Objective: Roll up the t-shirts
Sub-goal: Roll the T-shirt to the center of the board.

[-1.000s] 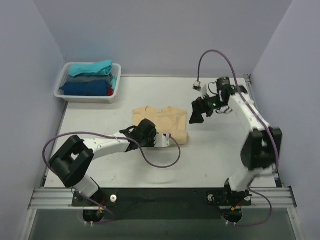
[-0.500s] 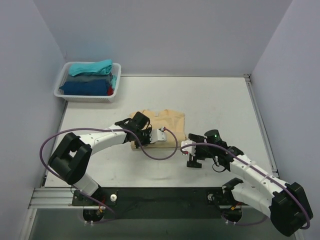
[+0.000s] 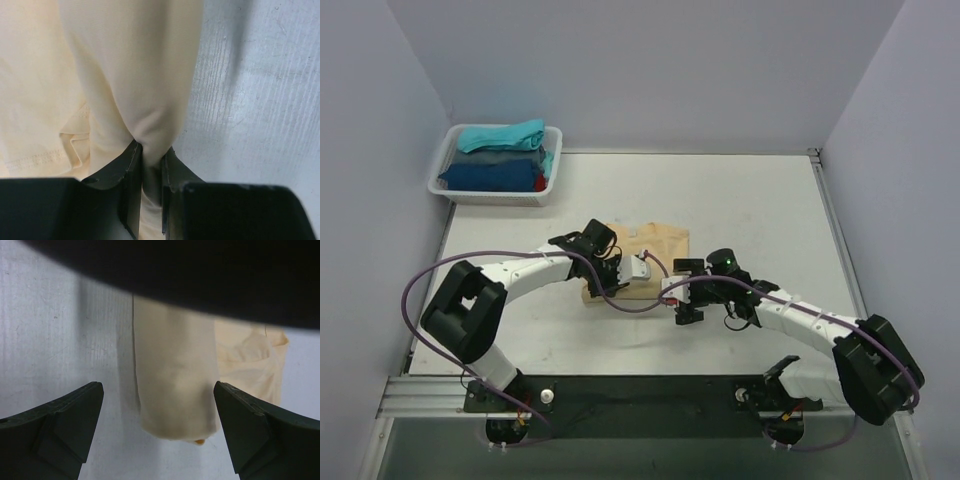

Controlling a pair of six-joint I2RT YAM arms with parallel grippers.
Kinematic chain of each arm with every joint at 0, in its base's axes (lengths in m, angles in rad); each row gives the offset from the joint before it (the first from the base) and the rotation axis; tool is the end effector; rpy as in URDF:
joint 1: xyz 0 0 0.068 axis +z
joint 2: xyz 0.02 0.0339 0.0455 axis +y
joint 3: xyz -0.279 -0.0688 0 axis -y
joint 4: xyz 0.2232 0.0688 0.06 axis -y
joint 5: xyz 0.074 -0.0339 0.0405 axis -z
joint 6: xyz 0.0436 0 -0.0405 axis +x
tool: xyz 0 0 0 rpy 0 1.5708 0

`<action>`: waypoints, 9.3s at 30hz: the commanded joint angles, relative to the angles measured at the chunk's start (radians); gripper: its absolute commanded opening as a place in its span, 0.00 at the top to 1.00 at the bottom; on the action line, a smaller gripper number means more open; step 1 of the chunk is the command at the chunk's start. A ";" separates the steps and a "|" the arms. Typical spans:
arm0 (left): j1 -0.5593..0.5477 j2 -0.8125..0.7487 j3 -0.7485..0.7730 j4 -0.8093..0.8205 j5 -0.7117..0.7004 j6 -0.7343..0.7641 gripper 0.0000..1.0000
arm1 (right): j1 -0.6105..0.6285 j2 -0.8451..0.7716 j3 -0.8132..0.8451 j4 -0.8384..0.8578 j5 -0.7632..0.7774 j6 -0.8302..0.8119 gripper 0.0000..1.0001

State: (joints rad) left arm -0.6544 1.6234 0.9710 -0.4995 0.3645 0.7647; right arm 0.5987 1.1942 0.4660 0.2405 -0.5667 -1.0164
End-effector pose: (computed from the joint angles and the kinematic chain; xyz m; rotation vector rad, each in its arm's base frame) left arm 0.2247 -0.1920 0.1995 1.8182 1.9568 -0.4599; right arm 0.1700 0.1443 0.2173 -1.6544 1.1073 0.3140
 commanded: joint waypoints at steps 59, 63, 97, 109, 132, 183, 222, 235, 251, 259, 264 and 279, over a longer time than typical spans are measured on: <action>0.104 0.524 0.896 -1.073 0.513 0.252 1.00 | -0.339 0.562 0.708 -1.074 -0.378 0.317 0.85; 0.069 0.518 0.887 -1.073 0.487 0.240 1.00 | -0.344 0.532 0.694 -1.044 -0.306 0.308 0.85; -0.094 0.622 0.773 -1.074 0.510 0.297 1.00 | -0.338 0.478 0.510 -1.242 -0.248 0.090 0.85; -0.063 0.809 1.006 -1.073 0.516 0.203 0.98 | -0.356 0.554 0.520 -1.251 -0.168 0.067 0.85; 0.144 -0.028 0.430 -0.010 -0.340 -0.547 0.03 | -0.383 0.699 0.599 -1.207 -0.191 0.160 0.83; -0.458 0.086 -0.396 1.090 -0.489 0.211 0.66 | -0.496 0.871 0.763 -1.299 -0.312 0.219 0.81; -0.197 0.024 0.031 -0.159 0.143 -0.025 0.78 | 0.005 -0.625 -0.006 -0.667 -0.145 0.166 0.09; -0.133 0.061 0.072 -0.197 0.212 0.013 0.79 | 0.107 -0.404 -0.089 -0.489 0.007 0.191 0.12; -0.073 0.125 0.199 -0.465 0.387 0.088 0.80 | 0.135 -0.142 0.038 -0.432 0.139 0.288 0.70; 0.015 0.314 0.389 -0.752 0.570 0.156 0.83 | -0.134 0.097 0.259 -0.696 -0.200 0.331 0.76; 0.096 0.473 0.540 -0.907 0.657 0.211 0.87 | -0.258 0.353 0.458 -0.901 -0.357 0.276 0.76; 0.205 0.624 0.701 -0.758 0.582 -0.010 0.56 | -0.346 0.835 0.836 -1.274 -0.334 0.127 0.79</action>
State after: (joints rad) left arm -0.4564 2.3207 1.6951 -1.3655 1.0370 0.8845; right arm 0.2611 1.9686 1.2499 -0.9119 -0.9741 -0.8906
